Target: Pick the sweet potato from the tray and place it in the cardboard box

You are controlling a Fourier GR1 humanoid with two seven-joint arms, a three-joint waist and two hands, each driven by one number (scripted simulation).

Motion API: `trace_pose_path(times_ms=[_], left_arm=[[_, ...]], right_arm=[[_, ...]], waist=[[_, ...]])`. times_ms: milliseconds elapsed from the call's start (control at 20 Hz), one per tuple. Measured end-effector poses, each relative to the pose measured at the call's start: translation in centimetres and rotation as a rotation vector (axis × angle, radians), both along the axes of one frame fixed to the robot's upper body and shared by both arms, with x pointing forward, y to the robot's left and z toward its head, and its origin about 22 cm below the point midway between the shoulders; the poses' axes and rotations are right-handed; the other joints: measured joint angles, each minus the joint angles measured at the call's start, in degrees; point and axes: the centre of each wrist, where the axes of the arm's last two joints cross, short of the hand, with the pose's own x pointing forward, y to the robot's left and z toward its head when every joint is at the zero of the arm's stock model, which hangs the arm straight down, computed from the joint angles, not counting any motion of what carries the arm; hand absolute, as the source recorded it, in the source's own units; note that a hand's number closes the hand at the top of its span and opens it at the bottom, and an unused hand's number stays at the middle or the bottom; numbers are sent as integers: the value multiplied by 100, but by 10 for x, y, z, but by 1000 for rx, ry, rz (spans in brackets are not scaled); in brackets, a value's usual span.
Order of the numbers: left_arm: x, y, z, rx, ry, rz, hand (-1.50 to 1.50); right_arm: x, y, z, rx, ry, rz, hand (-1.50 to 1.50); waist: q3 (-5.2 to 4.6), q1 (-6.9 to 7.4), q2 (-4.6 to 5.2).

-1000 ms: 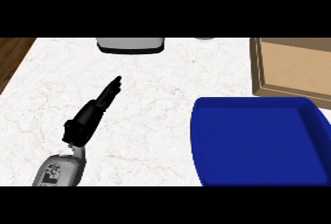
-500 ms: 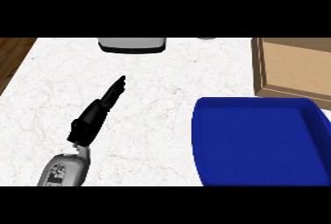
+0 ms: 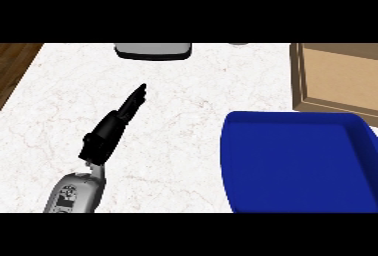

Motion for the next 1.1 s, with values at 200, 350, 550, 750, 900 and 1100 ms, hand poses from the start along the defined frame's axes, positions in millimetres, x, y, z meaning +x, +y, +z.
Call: trace_pose_path(times_ms=[200, 350, 550, 750, 900, 1100], left_arm=[[1, -1, 0, 1, -7, -6, 0], [4, -2, 1, 0, -6, -11, 0], [3, -1, 1, 2, -12, -19, 0], [2, -3, -1, 0, -12, -18, 0], [4, 2, -1, 1, -11, -9, 0], [2, 2, 1, 2, -12, -4, 0]], right_arm=[[5, -8, -19, 82, 53, -32, -150], [4, -13, -37, 186, 93, -43, -150], [4, -14, -56, 264, 115, -37, -150], [2, -19, -56, 389, 21, -3, -150], [0, -26, -52, 509, -108, 8, -150], [-13, -46, -48, 676, -256, 15, -150]], waist=[[5, 53, 27], [10, 76, 47], [13, 109, 60], [20, 110, 65], [23, 78, 64], [26, 50, 51]])
